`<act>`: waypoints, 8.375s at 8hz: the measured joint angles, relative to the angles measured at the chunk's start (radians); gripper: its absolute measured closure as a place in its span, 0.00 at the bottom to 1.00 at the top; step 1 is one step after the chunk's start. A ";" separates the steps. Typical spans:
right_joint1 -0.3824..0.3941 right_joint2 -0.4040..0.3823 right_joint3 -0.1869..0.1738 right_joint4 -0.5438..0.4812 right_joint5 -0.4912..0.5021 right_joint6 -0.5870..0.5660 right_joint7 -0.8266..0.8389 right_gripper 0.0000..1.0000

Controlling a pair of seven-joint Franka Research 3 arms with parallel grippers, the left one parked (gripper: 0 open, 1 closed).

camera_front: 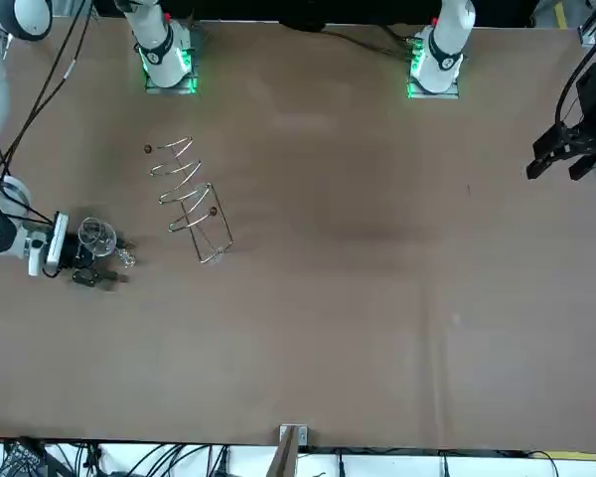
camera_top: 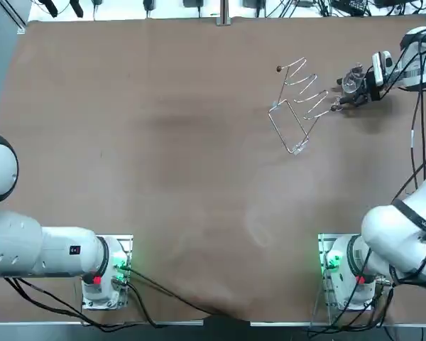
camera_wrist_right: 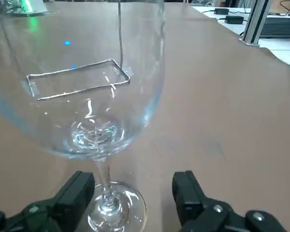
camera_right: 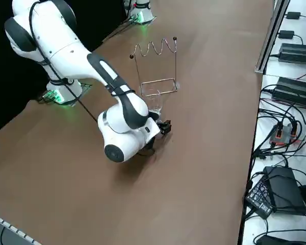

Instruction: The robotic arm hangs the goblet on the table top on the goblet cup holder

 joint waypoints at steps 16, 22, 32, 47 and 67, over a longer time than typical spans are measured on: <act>0.007 0.008 -0.001 -0.002 0.017 0.009 0.004 0.52; -0.014 0.012 -0.002 -0.009 0.028 0.001 0.004 0.88; 0.000 -0.111 -0.002 0.044 -0.069 0.049 0.045 0.88; 0.255 -0.215 0.000 0.443 -0.910 0.134 0.904 0.88; 0.427 -0.273 0.006 0.493 -0.989 -0.572 2.140 0.89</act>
